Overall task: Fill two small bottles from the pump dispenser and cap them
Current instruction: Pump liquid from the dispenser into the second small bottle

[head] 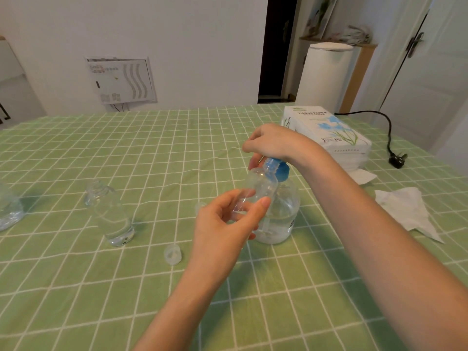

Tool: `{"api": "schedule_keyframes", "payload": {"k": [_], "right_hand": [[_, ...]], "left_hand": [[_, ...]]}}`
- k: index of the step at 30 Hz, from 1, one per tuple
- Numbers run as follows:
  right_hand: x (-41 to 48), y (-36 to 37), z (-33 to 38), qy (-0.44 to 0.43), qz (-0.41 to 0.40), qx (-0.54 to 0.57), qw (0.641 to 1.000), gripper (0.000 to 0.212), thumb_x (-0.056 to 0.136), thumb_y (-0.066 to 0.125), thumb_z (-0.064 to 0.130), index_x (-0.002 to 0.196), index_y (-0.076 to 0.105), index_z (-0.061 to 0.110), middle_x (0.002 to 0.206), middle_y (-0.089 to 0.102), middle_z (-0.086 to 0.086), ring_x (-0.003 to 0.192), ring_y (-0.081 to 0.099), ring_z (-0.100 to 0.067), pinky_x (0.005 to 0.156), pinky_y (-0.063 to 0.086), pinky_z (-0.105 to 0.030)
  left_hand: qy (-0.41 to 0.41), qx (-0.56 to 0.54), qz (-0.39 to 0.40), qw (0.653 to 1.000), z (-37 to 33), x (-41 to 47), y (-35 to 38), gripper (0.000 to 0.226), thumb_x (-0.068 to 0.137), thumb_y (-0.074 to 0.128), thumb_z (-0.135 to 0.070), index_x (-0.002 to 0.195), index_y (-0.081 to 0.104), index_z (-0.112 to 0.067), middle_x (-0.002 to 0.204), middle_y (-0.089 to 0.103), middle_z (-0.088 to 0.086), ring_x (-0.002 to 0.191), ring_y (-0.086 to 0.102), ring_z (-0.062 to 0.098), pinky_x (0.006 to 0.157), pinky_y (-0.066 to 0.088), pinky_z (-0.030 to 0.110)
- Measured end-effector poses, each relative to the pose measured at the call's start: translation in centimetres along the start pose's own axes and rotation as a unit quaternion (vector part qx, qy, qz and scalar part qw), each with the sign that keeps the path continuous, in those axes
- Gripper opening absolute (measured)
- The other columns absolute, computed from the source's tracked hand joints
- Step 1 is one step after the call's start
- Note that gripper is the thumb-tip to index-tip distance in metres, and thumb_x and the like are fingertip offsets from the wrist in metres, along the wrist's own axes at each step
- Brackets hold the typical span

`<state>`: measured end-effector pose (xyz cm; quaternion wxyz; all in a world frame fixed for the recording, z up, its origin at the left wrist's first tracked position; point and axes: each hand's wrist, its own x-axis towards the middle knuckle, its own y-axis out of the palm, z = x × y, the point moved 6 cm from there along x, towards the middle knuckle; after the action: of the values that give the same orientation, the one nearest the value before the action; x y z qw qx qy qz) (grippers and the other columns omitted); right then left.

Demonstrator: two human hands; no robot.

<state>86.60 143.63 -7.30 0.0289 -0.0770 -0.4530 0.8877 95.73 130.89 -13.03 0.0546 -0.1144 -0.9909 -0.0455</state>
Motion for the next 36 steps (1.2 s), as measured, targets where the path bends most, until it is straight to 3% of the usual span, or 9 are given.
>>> {"api": "schedule_keyframes", "payload": {"k": [4,8,11,16,20,24,28,33,36], "right_hand": [[-0.2,-0.5,0.3,-0.011,-0.018,0.005,1.0,0.042,0.091,0.052,0.022,0.123,0.055,-0.004,0.112,0.068,-0.021,0.094,0.067,-0.033,0.095,0.049,-0.046],[-0.4,-1.6,1.0,-0.026,-0.043,-0.011,0.999,0.042,0.091,0.051,0.022,0.123,0.057,-0.005,0.098,0.073,-0.016,0.1,0.066,-0.033,0.079,0.053,-0.036],[-0.3,-1.3,1.0,-0.023,-0.028,-0.006,0.999,0.044,0.09,0.051,0.02,0.125,0.054,-0.007,0.105,0.071,-0.02,0.097,0.068,-0.034,0.074,0.051,-0.035],[-0.3,-1.0,0.9,-0.02,-0.021,0.001,1.0,0.045,0.088,0.055,0.019,0.124,0.054,-0.009,0.118,0.062,-0.027,0.108,0.059,-0.042,0.096,0.047,-0.051],[-0.2,-0.4,0.3,-0.015,-0.016,0.011,1.0,0.036,0.089,0.057,0.021,0.115,0.062,-0.003,0.106,0.07,-0.021,0.1,0.066,-0.036,0.095,0.049,-0.048],[-0.3,-0.1,0.1,-0.016,-0.016,0.03,0.999,0.027,0.089,0.058,0.023,0.108,0.064,0.005,0.09,0.074,-0.008,0.101,0.066,-0.031,0.094,0.051,-0.044],[-0.5,-0.4,0.3,-0.017,-0.026,0.041,0.999,0.031,0.09,0.055,0.022,0.113,0.062,0.002,0.083,0.073,-0.004,0.1,0.067,-0.029,0.089,0.051,-0.039],[-0.4,-1.4,1.1,-0.019,-0.047,0.032,0.998,0.039,0.09,0.051,0.019,0.12,0.058,-0.005,0.084,0.074,-0.008,0.095,0.069,-0.03,0.072,0.053,-0.028],[-0.4,-1.2,1.0,-0.017,-0.039,0.046,0.998,0.042,0.091,0.049,0.017,0.124,0.055,-0.008,0.083,0.074,-0.009,0.101,0.066,-0.035,0.083,0.053,-0.04]], "left_hand": [[0.003,-0.003,0.003,1.0,0.0,0.1,0.1,0.023,0.072,0.072,-0.028,0.094,0.07,-0.021,0.067,0.068,-0.004,0.053,0.06,0.003,0.049,0.048,0.013],[0.01,-0.011,0.006,1.0,-0.4,0.1,0.3,0.034,0.061,0.069,-0.041,0.092,0.069,-0.026,0.068,0.07,-0.007,0.054,0.061,0.003,0.05,0.048,0.013],[0.011,-0.012,0.003,1.0,-0.4,0.1,0.2,0.036,0.059,0.069,-0.043,0.092,0.068,-0.027,0.07,0.07,-0.006,0.055,0.062,0.004,0.051,0.049,0.013],[0.008,-0.008,0.005,1.0,-0.2,0.1,0.2,0.036,0.06,0.069,-0.043,0.092,0.068,-0.026,0.069,0.07,-0.007,0.055,0.063,0.003,0.051,0.049,0.013],[0.0,-0.009,0.003,1.0,0.0,0.0,0.1,0.019,0.071,0.072,-0.028,0.089,0.069,-0.024,0.065,0.068,-0.005,0.052,0.06,0.003,0.047,0.046,0.012],[0.0,0.0,0.002,1.0,0.2,0.1,0.0,0.023,0.073,0.072,-0.026,0.095,0.069,-0.02,0.069,0.068,-0.002,0.052,0.059,0.003,0.047,0.046,0.012],[0.005,0.001,0.005,1.0,0.0,0.1,0.0,0.022,0.073,0.072,-0.027,0.094,0.069,-0.022,0.069,0.068,-0.001,0.053,0.059,0.003,0.047,0.046,0.012],[0.01,-0.008,0.003,1.0,-0.4,0.2,0.1,0.027,0.068,0.071,-0.035,0.093,0.069,-0.025,0.07,0.07,-0.004,0.055,0.061,0.003,0.047,0.045,0.012],[0.014,-0.004,0.004,1.0,-0.6,0.0,0.1,0.035,0.062,0.069,-0.042,0.093,0.069,-0.027,0.077,0.072,-0.003,0.057,0.063,0.004,0.049,0.046,0.011]]}}
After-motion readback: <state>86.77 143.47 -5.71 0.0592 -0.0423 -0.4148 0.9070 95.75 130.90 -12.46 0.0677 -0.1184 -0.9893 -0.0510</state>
